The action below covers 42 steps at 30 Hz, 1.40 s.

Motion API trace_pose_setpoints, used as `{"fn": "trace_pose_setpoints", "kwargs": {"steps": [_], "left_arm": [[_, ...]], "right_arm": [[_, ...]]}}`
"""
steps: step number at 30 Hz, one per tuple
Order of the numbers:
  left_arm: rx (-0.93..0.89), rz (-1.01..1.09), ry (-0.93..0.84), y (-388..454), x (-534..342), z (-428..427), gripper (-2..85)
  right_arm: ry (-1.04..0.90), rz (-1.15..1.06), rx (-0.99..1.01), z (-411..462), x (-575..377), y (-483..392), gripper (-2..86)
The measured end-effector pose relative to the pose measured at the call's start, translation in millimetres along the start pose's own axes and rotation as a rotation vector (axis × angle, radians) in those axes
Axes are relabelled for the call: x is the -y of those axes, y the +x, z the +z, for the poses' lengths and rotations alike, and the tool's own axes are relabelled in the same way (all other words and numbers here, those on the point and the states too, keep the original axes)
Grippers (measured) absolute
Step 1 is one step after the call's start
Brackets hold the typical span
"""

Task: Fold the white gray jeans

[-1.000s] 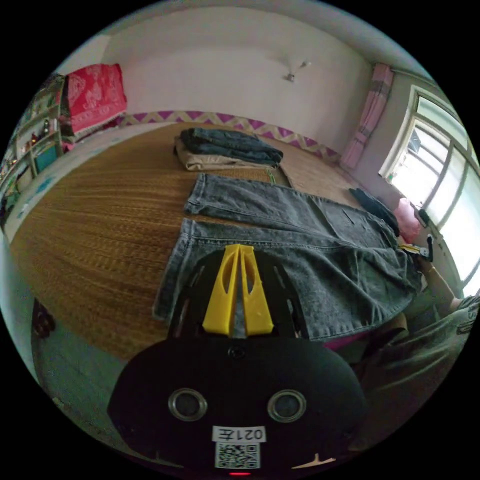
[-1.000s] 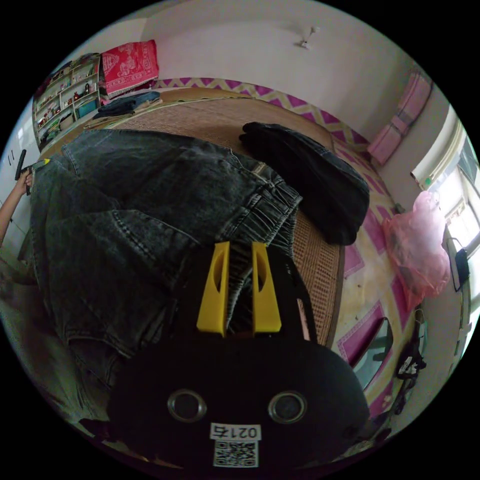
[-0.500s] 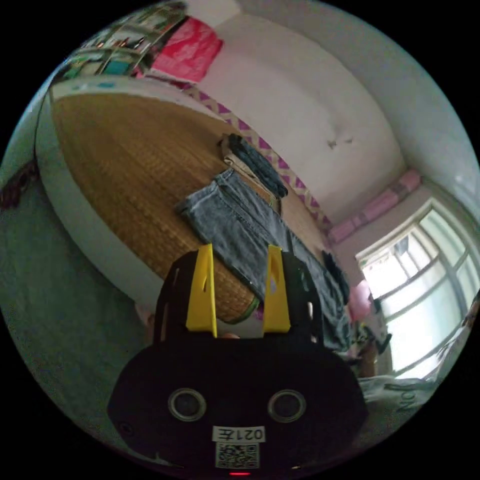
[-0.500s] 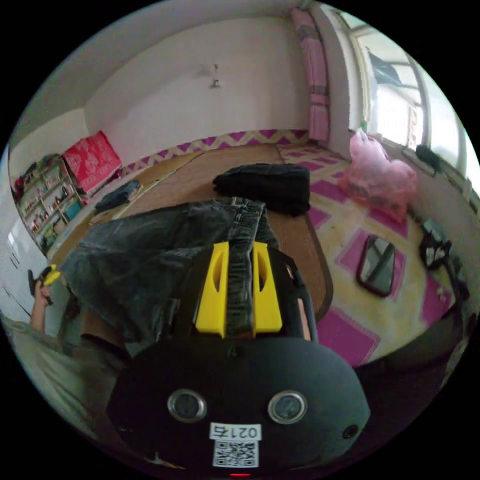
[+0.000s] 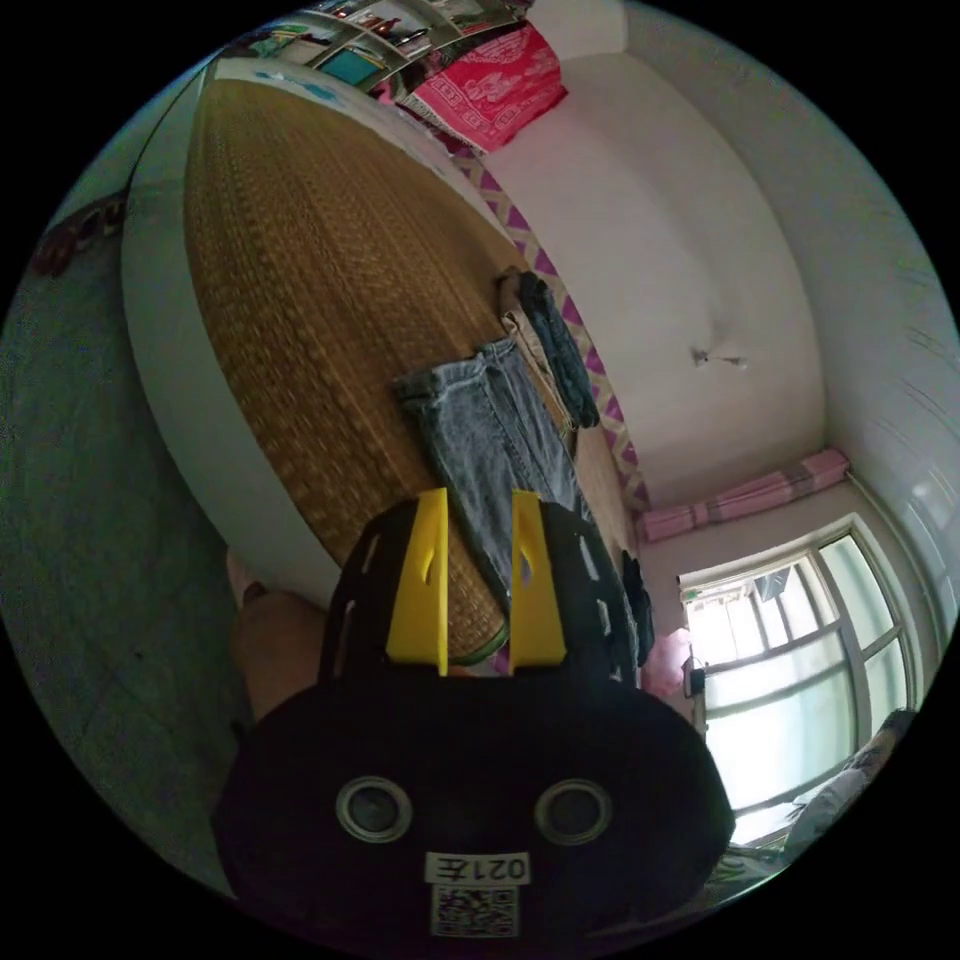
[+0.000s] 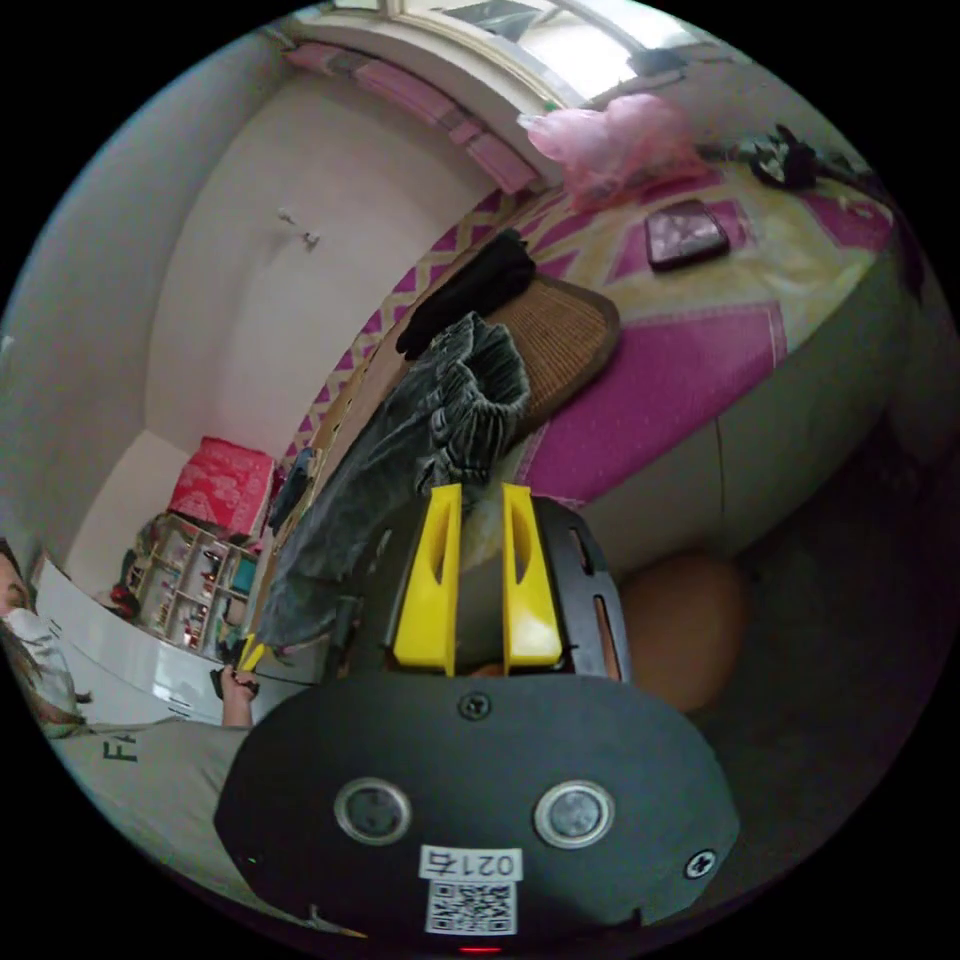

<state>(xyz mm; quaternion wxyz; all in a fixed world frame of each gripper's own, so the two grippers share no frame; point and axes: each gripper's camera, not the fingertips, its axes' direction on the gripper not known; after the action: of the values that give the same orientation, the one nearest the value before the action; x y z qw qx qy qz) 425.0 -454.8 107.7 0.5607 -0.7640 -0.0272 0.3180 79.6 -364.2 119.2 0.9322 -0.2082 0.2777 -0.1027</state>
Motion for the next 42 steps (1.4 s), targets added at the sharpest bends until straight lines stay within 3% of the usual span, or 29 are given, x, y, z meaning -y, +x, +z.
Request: {"fn": "trace_pose_setpoints", "kwargs": {"steps": [5, 25, 37, 42], "left_arm": [[0.012, -0.1, -0.002, -21, 7, -1, -0.5], [0.041, -0.124, 0.043, -41, 14, 3, -0.9], [0.016, -0.099, 0.015, -49, 23, 23, -1.0], [0.015, -0.089, 0.006, -49, 27, 37, -0.8]], "right_arm": [[-0.045, 0.067, 0.058, -12, 23, 18, 6.9], [0.08, 0.299, 0.348, -89, 105, 73, 7.9], [0.06, 0.319, 0.146, -93, 131, 76, 8.6], [0.039, 0.299, 0.156, -73, 134, 78, 8.3]]}}
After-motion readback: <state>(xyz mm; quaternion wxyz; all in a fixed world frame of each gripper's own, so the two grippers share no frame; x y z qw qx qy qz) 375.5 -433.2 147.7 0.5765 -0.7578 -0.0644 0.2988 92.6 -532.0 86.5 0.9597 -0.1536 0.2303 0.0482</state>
